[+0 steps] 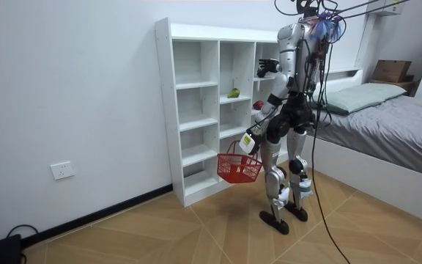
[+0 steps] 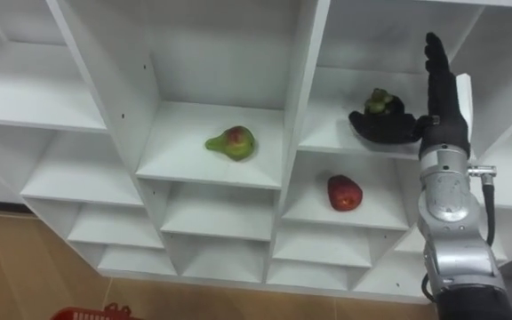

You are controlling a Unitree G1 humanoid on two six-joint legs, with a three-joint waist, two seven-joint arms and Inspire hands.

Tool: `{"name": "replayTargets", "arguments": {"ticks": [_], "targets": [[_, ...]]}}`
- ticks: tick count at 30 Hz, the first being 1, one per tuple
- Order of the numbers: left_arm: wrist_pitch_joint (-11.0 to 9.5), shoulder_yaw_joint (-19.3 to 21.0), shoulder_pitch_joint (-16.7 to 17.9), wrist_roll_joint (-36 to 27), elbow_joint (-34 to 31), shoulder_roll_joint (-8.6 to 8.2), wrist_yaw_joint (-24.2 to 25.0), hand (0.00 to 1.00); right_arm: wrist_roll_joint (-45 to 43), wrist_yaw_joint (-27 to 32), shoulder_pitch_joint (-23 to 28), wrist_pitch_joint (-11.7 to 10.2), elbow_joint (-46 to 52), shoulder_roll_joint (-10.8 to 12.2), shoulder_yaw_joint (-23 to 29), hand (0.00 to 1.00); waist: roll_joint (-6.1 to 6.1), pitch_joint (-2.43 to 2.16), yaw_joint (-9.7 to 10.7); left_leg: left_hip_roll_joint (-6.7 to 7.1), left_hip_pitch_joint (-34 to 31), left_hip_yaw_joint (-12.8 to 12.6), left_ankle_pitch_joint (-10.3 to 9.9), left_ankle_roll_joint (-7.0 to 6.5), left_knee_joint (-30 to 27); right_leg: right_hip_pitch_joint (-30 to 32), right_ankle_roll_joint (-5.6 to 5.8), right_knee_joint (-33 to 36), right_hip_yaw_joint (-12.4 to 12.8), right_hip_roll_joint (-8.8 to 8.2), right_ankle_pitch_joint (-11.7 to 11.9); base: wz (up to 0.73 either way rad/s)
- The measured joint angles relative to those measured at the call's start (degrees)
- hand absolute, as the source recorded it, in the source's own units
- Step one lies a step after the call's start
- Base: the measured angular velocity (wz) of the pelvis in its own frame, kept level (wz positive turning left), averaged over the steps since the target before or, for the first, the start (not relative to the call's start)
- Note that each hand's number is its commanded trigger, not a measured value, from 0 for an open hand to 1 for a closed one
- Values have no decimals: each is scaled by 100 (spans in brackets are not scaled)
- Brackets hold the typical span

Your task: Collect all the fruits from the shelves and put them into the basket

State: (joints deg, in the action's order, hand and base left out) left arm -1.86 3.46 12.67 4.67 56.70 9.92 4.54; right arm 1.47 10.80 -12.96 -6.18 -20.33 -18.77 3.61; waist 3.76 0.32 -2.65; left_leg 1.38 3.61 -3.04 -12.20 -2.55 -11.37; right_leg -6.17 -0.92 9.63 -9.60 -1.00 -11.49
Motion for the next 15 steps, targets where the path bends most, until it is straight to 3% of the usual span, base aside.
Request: {"name": "replayTargets", "arguments": {"ticks": [15], "targets": [[24, 41, 168, -12, 1, 12, -50, 100, 53, -10, -53, 7, -338, -10, 1, 0, -5, 4, -78, 1, 4, 29, 0, 0, -31, -66, 0, -1, -47, -6, 1, 0]]}}
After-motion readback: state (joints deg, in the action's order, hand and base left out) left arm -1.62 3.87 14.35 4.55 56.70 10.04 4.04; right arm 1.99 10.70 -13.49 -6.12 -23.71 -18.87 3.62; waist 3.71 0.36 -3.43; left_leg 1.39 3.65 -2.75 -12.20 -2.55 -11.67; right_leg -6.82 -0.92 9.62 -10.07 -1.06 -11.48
